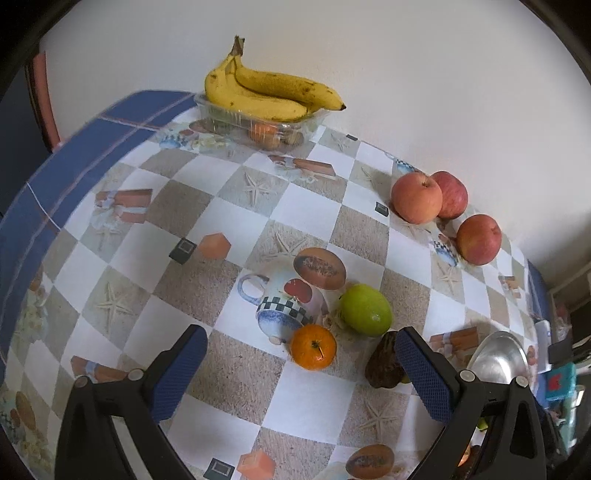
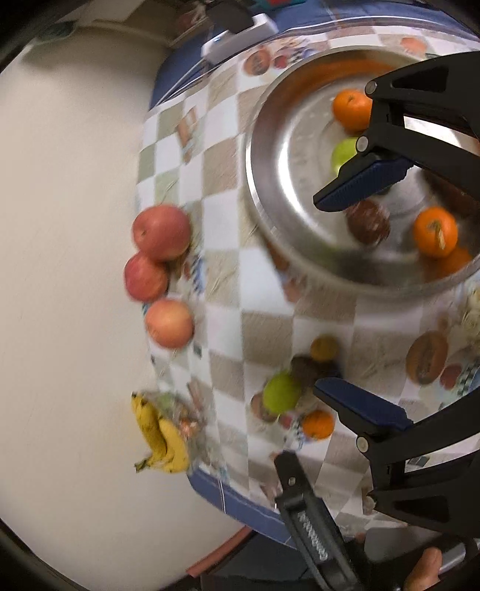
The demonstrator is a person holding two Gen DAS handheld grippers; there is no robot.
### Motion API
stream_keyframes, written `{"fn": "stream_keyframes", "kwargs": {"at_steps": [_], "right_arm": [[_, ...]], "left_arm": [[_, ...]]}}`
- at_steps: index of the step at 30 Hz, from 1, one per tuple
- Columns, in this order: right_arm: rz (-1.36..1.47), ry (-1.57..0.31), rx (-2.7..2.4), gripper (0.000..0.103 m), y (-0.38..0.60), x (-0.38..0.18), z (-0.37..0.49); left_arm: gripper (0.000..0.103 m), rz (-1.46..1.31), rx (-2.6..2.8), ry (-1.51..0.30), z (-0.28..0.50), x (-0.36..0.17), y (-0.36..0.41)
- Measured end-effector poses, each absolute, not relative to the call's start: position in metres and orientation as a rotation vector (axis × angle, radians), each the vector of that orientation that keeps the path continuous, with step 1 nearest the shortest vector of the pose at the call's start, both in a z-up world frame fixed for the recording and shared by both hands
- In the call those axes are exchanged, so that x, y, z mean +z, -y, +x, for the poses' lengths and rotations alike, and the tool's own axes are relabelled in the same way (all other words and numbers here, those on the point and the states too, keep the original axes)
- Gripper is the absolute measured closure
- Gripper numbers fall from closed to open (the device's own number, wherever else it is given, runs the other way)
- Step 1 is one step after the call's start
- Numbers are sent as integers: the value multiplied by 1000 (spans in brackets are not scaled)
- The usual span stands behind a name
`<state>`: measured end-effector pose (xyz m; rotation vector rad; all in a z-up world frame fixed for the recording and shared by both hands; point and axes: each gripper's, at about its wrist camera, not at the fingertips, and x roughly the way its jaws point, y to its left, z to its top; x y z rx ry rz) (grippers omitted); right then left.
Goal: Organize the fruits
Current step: 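Move both tools back toward the fruit cluster, then grasp another orange with the left tool while the right tool grasps a yellow fruit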
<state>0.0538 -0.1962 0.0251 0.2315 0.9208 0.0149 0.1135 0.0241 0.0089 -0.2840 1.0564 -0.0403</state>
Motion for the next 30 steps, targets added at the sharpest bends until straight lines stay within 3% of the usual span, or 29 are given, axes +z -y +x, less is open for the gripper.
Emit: {"fn": "stream_keyframes", "kwargs": {"at_steps": [4, 6, 8, 12, 20, 25, 30], "right_arm": [[215, -915, 48, 17, 181, 26, 63], [218, -933, 63, 39, 176, 22, 67], [236, -960, 78, 42, 172, 15, 73], [265, -1006, 107, 58, 165, 2, 82], [286, -1065, 110, 67, 160, -20, 93], [314, -1082, 105, 70, 163, -27, 98], [339, -1097, 118, 71, 158, -35, 103]], "left_arm": [[0, -341, -74, -1069, 119, 7, -31], [0, -370, -71, -1075, 121, 4, -34], [0, -379, -71, -1089, 123, -1, -35], [4, -390, -76, -1125, 127, -14, -33], [24, -414, -124, -1193, 134, -38, -19], [46, -424, -137, -1223, 137, -48, -15], [62, -411, -126, -1226, 137, -51, -16]]}}
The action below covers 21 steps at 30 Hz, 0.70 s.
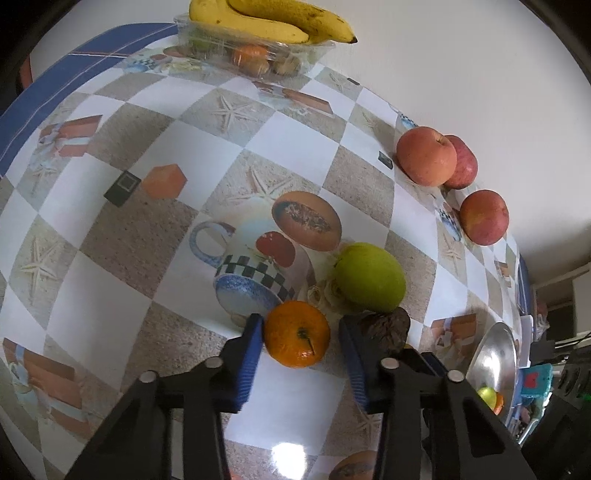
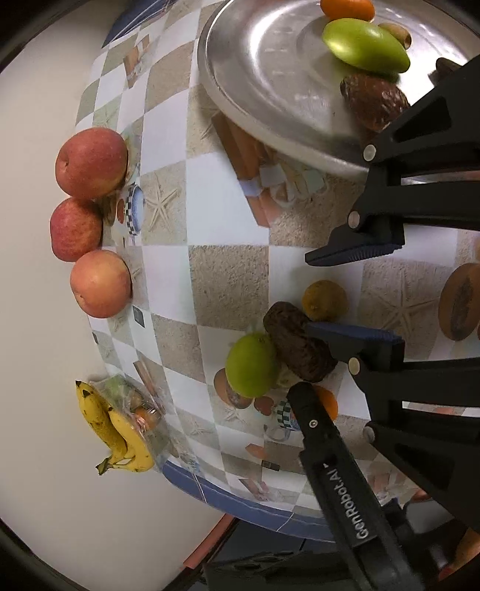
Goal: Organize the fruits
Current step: 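Grasp another orange with the left tool while the right tool grasps a yellow fruit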
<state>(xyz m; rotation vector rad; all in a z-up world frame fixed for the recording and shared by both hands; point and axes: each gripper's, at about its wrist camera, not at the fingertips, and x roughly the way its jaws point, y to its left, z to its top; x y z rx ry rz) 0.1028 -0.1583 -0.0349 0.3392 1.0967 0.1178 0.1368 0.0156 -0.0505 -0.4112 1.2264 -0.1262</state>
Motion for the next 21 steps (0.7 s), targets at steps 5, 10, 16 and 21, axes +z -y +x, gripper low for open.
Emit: {"fn": "stream_keyframes", "kwargs": {"at_steps": [5, 10, 16, 21], "right_arm": [[328, -1104, 117, 78, 152, -39, 104], [349, -1101, 95, 78, 154, -35, 101], [392, -1065, 52, 78, 166, -8, 101], [367, -1026, 14, 78, 185, 14, 97]], "left_arm": [[64, -413, -121, -1226, 137, -51, -17], [65, -444, -126, -1226, 138, -49, -20], [65, -431, -132, -1169, 136, -25, -23], [65, -416, -154, -1131, 134, -6, -17]]}}
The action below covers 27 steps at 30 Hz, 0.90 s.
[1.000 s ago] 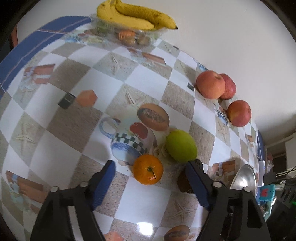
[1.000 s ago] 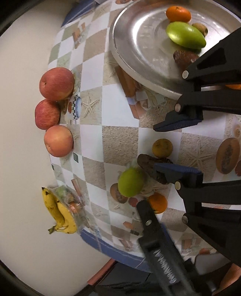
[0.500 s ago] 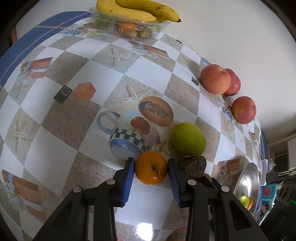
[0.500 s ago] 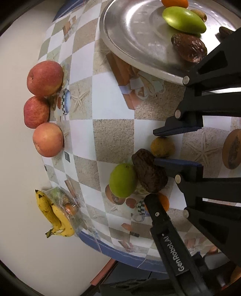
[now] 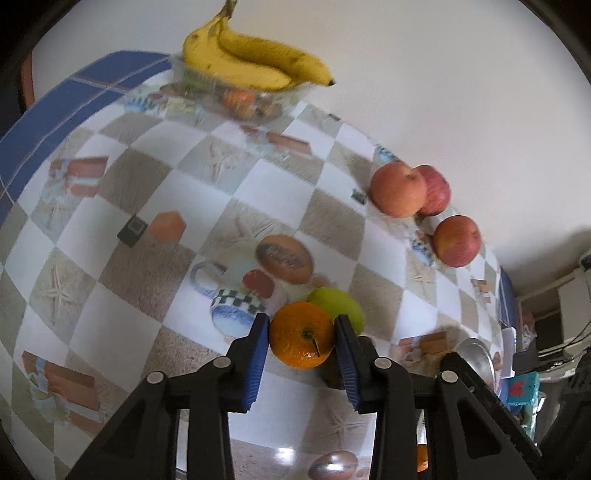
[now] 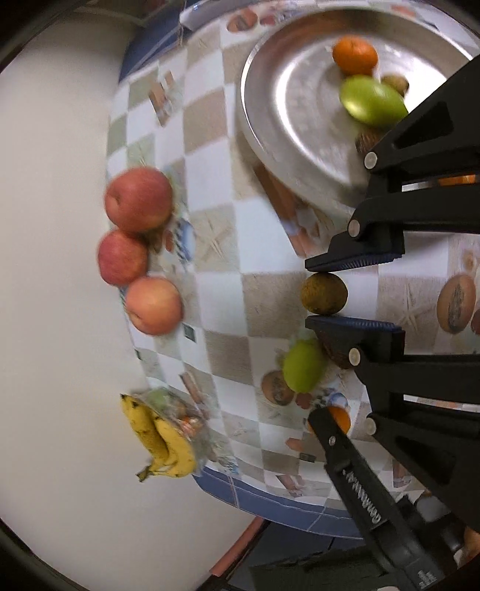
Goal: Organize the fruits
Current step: 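Grasp another orange with the left tool while the right tool grasps a yellow fruit, then carry the orange and yellow fruit into the steel bowl and open both tools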
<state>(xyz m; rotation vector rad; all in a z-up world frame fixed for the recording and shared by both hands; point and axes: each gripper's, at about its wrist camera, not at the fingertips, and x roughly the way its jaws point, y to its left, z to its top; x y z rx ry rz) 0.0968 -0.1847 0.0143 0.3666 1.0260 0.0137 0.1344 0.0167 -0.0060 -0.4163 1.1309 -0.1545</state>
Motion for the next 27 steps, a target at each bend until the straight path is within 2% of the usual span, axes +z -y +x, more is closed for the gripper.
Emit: {"fn": "stream_keyframes", "kwargs": {"at_steps": [6, 16, 27], "right_arm": [[395, -1026, -88, 78, 241, 22, 89], [474, -1062, -218, 78, 325, 4, 68], [519, -1089, -237, 78, 349, -20, 67]], "left_arm": [[65, -346, -221, -1112, 130, 11, 18], [65, -56, -405, -1083, 107, 13, 132], [65, 96, -538, -1066, 96, -9, 208]]}}
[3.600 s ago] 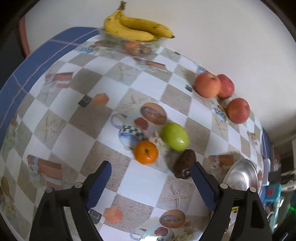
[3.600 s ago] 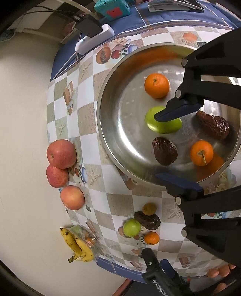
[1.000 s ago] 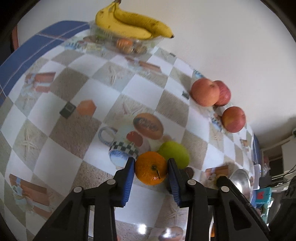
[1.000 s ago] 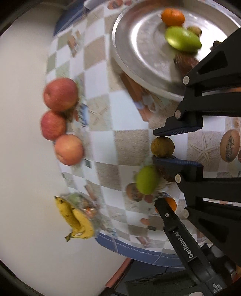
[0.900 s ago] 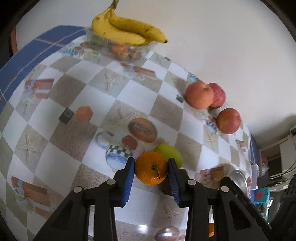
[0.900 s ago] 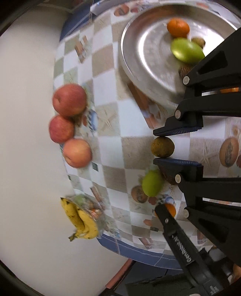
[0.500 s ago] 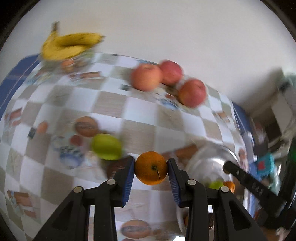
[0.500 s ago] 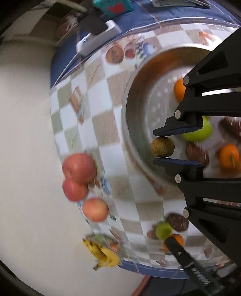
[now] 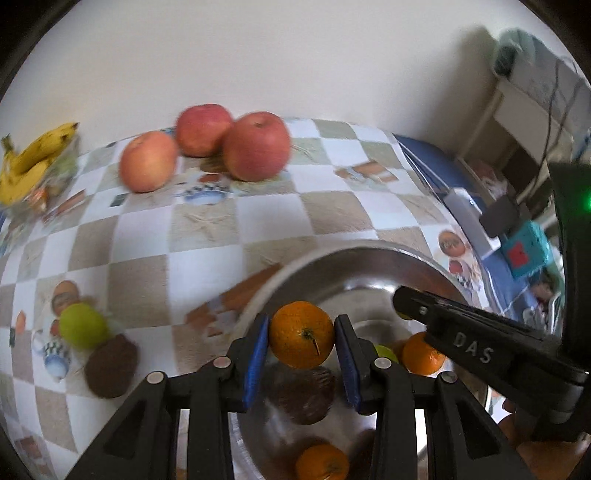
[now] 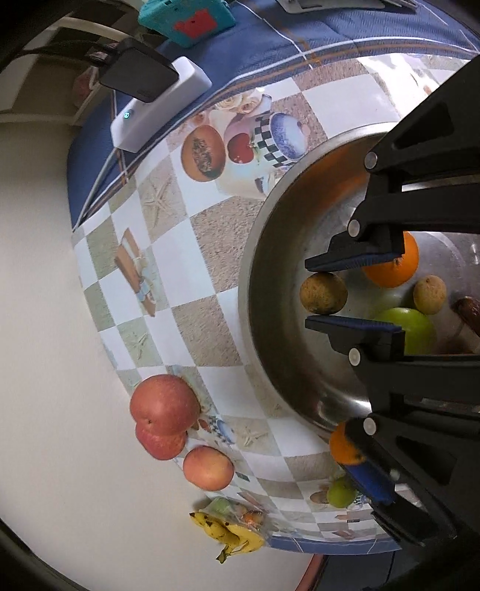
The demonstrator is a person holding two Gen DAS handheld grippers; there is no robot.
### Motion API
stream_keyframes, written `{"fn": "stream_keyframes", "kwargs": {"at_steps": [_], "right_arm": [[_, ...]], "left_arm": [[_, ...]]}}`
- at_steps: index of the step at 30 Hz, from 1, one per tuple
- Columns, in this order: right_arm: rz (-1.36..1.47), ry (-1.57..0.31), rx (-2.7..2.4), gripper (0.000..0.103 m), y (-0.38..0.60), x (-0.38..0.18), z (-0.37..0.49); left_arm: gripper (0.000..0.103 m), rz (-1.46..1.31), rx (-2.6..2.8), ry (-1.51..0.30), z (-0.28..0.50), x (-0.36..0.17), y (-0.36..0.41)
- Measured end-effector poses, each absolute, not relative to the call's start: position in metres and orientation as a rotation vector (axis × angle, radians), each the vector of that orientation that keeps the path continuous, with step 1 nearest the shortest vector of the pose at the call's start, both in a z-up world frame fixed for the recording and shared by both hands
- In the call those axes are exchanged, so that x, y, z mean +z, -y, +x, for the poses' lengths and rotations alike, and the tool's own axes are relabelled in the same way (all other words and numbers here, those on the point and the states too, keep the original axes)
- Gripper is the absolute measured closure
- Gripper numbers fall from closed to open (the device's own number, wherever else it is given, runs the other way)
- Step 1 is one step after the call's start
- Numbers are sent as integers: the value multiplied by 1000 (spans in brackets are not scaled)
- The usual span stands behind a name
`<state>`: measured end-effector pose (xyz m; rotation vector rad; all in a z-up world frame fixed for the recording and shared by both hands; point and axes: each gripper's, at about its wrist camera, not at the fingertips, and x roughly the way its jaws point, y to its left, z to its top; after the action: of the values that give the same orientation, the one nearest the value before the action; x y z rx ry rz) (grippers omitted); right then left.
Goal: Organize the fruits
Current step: 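Carry the orange and yellow fruit into the steel bowl and open both tools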
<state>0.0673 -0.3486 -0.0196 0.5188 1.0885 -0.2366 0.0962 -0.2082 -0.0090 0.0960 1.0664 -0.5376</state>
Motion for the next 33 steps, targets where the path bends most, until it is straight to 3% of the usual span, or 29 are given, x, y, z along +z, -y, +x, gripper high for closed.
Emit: {"fn": "stream_keyframes", "kwargs": {"at_steps": [20, 24, 33], "right_arm": [[492, -1146, -240, 77, 343, -37, 72], [493, -1142, -242, 68, 341, -33, 72], [474, -1136, -256, 63, 335, -18, 62]], "left_arm": [[62, 41, -538, -1164, 102, -37, 216], [55, 40, -540, -1163, 99, -30, 213], [49, 29, -515, -1143, 89, -12, 191]]}}
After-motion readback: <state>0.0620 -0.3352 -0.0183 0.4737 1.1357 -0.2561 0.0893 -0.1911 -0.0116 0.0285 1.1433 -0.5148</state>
